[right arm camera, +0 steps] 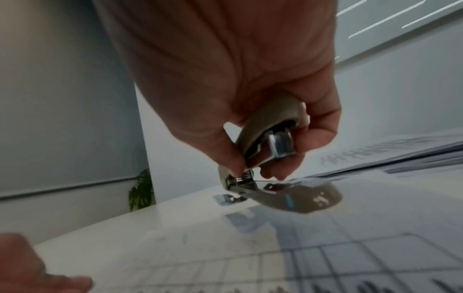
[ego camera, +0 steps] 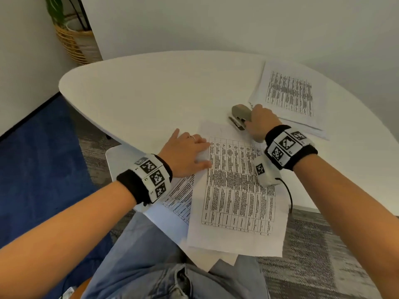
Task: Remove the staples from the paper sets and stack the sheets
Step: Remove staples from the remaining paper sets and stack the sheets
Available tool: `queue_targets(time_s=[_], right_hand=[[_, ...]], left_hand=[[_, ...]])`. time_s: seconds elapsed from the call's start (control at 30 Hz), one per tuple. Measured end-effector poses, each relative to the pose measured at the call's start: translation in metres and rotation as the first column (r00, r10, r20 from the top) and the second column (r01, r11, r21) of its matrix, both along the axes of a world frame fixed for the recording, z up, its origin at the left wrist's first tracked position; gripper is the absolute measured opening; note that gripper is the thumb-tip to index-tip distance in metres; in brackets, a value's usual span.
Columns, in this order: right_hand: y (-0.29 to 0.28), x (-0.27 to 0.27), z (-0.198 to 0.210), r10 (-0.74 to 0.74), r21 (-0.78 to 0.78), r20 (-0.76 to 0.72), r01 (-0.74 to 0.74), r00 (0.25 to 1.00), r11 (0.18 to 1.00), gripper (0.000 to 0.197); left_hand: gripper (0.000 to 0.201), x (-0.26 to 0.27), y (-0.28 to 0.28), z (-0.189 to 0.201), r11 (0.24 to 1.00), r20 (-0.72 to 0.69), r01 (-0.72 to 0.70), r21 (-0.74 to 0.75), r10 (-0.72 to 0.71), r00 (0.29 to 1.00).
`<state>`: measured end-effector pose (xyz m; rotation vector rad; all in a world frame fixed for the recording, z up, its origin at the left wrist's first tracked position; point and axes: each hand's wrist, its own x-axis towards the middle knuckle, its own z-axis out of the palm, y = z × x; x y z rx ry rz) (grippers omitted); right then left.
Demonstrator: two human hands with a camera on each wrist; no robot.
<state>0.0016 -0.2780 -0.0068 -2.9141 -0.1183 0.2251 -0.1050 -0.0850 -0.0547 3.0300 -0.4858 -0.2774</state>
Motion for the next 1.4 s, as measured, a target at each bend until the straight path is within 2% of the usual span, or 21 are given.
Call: queue_targets(time_s=[0.1,0.2,0.27,0.4,0.67,0.8,0.93,1.13,1.3,1.4], right_hand=[[0.007,-0.012,0.0,0.061,0.092,-0.086,-0.053,0.994,0.994,0.035],[0.014,-0.027,-0.007,0.11,0.066,-0.167,-0.1,0.98,0.993,0.041],[0.017,-0.033,-0.015,0.142,0.002,-0.105,-0.143,0.984,0.99,0.044],[0.022,-0.032,-0.022,0.155,-0.095,0.005,-0.154,0.988,0.983,0.036],[0.037,-0.023,-0.015,0.165,-0.247,0.003,-0.16,0.986,0.956,0.03],[0.043,-0.027,-0.009,0.181,-0.226,-0.033,-0.184,0.983,0.957,0.023],[0.049,-0.027,-0.012,0.096,-0.16,-0.042,-0.101,0.995,0.982,0.029],[0.047,-0.013,-0.022,0.123,-0.254,0.014,-0.115,0.992,0.96,0.029],[0.061,-0.02,-0.019,0.049,-0.142,-0.016,-0.051,0.999,0.989,0.031],[0.064,-0.016,-0.018,0.068,-0.16,-0.006,-0.068,0.998,0.985,0.029]], left_hand=[[0.068,-0.002,-0.005,0.003,0.99,0.054,-0.061,-0.125,0.069,0.996],[0.082,-0.001,-0.009,0.003,0.99,-0.02,-0.086,-0.115,0.084,0.996],[0.085,0.0,-0.012,0.0,0.991,-0.072,-0.086,-0.103,0.078,0.994],[0.087,0.005,-0.012,-0.001,0.99,-0.091,-0.096,-0.102,0.087,0.992],[0.104,0.017,-0.012,-0.002,0.998,-0.066,-0.066,-0.002,0.066,0.996],[0.106,0.02,-0.013,-0.001,0.998,-0.037,-0.036,0.057,0.038,0.999],[0.106,0.023,-0.015,0.0,0.995,-0.054,-0.031,0.095,0.036,0.998],[0.108,0.024,-0.018,0.005,0.991,-0.081,-0.022,0.134,0.033,0.996],[0.106,0.024,-0.019,0.007,0.992,-0.059,-0.031,0.125,0.038,0.998],[0.105,0.024,-0.021,0.009,0.99,-0.036,-0.042,0.135,0.047,0.998]])
